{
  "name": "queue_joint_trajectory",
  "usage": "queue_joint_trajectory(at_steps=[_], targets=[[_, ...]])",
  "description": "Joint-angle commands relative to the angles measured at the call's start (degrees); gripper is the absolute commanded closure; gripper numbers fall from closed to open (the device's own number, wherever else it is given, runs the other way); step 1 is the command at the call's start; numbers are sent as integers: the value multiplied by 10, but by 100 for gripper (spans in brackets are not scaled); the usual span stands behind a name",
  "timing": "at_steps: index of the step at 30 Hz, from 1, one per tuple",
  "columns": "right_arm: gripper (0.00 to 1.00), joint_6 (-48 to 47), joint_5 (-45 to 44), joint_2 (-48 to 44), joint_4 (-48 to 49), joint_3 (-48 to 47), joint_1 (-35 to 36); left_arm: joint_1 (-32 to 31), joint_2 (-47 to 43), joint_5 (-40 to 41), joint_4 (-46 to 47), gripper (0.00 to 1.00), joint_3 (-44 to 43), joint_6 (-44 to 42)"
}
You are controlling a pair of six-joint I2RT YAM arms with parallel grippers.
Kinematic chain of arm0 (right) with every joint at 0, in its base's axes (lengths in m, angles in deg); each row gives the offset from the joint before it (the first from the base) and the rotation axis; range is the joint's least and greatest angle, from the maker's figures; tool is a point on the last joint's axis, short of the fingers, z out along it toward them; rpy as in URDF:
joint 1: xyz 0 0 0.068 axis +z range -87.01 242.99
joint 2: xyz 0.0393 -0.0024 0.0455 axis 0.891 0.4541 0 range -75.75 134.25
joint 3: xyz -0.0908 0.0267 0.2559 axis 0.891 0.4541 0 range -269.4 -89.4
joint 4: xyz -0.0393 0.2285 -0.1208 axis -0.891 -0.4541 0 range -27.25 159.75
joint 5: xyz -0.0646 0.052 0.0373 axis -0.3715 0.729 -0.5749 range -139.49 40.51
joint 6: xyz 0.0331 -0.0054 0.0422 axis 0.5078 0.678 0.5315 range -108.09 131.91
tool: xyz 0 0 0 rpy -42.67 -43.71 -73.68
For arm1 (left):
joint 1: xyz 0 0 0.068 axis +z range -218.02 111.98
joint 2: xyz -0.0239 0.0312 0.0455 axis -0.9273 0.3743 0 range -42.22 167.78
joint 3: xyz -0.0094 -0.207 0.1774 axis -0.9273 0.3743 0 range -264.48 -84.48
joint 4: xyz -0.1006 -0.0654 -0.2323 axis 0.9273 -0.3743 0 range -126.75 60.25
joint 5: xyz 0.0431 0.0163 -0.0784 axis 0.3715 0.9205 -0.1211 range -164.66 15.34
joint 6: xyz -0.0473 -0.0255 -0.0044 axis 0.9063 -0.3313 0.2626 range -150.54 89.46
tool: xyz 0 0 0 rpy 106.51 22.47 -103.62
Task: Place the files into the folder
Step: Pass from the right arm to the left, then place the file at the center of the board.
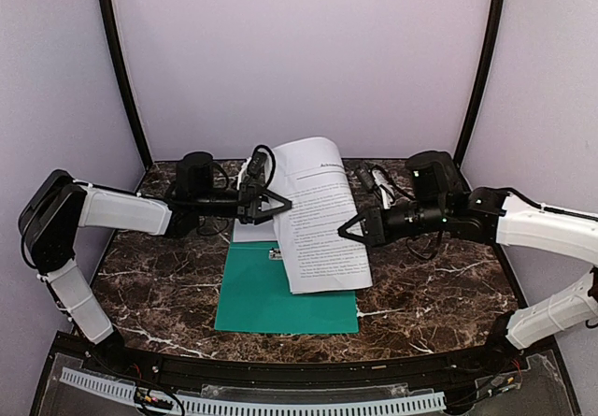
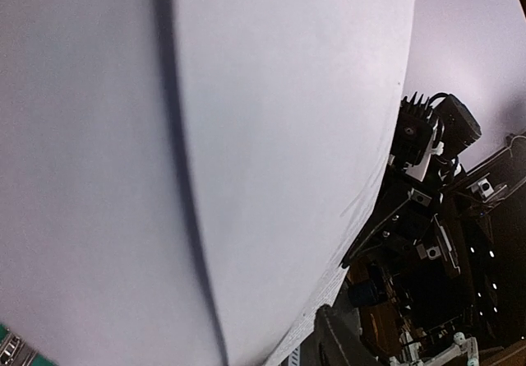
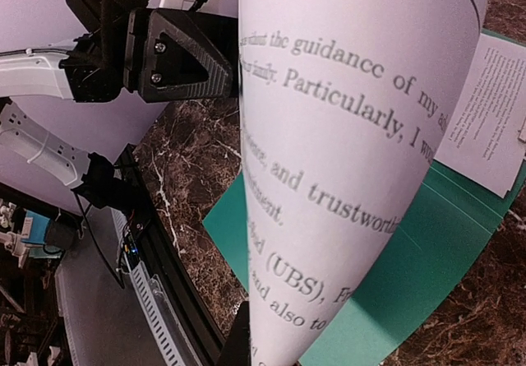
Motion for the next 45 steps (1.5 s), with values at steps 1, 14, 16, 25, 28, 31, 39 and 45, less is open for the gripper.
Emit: queue_joint_trajectory(at_steps=[1, 14, 16, 25, 28, 31, 39, 45], targets=[[100, 6, -20, 8, -4, 2, -2, -3, -6, -16, 48, 61, 1, 19], [47, 7, -123, 23, -110, -24, -3, -2, -65, 31, -187, 99, -19, -112], [31, 2, -140, 20, -127, -31, -3, -2, -74, 36, -271, 99, -27, -143], [8, 4, -175, 66, -155, -42, -4, -2, -54, 90, -552, 99, -11, -234], [8, 12, -170, 105, -149, -42, -1, -2, -39, 127, -578, 99, -3, -238], [9, 17, -164, 141, -124, -38, 8, -2, -21, 170, -591, 99, 2, -241], [17, 31, -116, 227, -48, -37, 32, 2, 16, 166, -511, 99, 32, -185], [26, 34, -108, 273, -40, -56, 57, 2, 15, 164, -455, 99, 65, -133]])
